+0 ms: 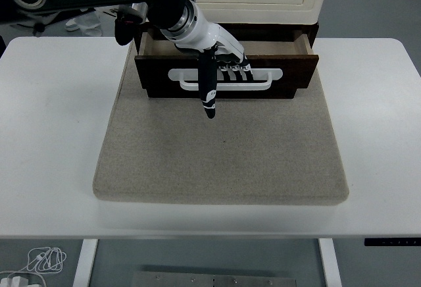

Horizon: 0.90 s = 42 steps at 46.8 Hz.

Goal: Open the drawer under the combination cabinet

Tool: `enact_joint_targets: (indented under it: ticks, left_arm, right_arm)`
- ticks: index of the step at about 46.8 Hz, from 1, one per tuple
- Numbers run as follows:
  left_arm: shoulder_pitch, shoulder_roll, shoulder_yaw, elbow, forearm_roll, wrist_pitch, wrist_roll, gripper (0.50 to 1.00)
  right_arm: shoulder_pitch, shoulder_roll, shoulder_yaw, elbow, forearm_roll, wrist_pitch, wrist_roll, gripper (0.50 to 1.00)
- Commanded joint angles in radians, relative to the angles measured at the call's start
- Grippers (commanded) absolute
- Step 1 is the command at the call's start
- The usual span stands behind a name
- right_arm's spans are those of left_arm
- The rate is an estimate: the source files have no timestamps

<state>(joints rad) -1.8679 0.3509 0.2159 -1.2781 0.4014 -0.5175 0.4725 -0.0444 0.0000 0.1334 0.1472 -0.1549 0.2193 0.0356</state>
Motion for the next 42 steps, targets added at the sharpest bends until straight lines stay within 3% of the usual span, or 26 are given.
enact_joint_targets:
  ticks: [1,42]
  left_arm:
    - [-0.002,0.005,0.0,-0.012,-0.001,0.001,0.0,1.0]
    - [-0.019,0.042,0.002,-0.076,-0.003,-0.009,0.002,1.0]
  right_arm:
    - [0.0,0.0,0.0,0.0,0.0,0.0,0.0,0.926]
    - [0.0,0.0,0.0,0.0,0.0,0.0,0.0,0.926]
